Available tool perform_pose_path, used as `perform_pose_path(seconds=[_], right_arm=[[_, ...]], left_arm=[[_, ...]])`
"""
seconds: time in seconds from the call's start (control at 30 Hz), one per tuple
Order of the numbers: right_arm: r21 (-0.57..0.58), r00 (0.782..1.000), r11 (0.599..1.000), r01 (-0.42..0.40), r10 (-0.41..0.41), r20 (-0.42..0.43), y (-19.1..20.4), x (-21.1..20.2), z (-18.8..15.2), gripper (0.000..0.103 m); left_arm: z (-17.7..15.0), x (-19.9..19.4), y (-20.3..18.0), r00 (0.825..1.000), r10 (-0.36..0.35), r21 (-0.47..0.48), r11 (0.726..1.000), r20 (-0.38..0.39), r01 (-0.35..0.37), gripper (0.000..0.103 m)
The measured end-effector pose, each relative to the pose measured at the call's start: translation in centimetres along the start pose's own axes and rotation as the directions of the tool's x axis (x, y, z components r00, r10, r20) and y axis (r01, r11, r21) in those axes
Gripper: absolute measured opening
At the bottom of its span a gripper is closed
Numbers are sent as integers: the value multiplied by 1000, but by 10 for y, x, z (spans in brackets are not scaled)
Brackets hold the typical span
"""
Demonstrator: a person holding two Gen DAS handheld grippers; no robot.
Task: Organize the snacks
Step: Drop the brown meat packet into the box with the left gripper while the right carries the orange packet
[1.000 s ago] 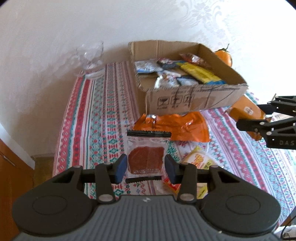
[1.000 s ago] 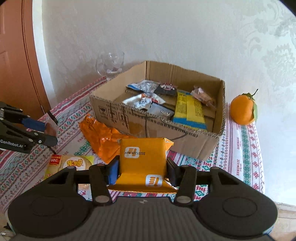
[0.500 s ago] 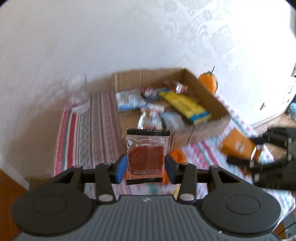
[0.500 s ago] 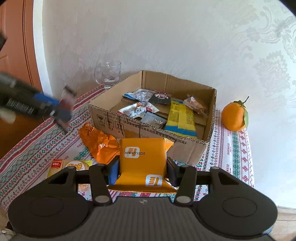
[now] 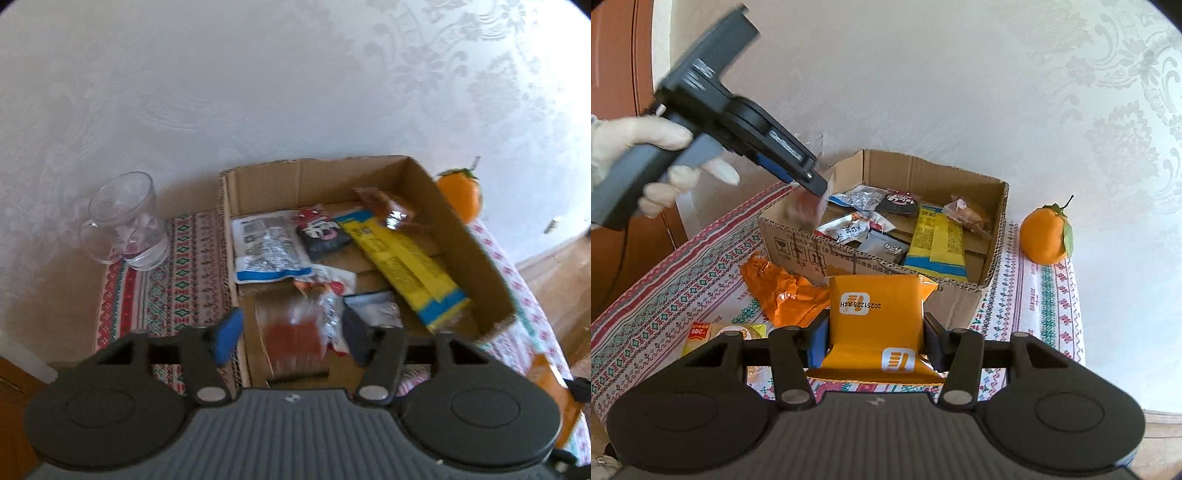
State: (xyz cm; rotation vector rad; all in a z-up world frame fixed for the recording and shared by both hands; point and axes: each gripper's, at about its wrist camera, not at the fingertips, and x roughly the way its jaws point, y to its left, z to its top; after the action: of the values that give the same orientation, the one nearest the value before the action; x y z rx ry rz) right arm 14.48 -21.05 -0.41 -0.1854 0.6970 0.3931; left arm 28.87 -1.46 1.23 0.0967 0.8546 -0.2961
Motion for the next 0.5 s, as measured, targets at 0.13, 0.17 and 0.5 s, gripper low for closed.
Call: perform_pose_path(seconds=[0.13, 0.17, 0.5], right_arm=[[3, 1000, 1000, 7, -7, 25, -2, -1, 3, 56], [2, 1000, 1000, 7, -7, 27, -3, 0, 4, 56], [16, 999, 1000, -8, 7, 52, -14, 7, 28, 56]], left_arm=[[-7, -6, 0, 1000, -6, -9, 1000, 28, 6, 79], [-9, -10, 1, 999, -7, -8, 1000, 39, 7, 84], [-57, -68, -8, 978, 47, 11, 999, 201, -50, 96]])
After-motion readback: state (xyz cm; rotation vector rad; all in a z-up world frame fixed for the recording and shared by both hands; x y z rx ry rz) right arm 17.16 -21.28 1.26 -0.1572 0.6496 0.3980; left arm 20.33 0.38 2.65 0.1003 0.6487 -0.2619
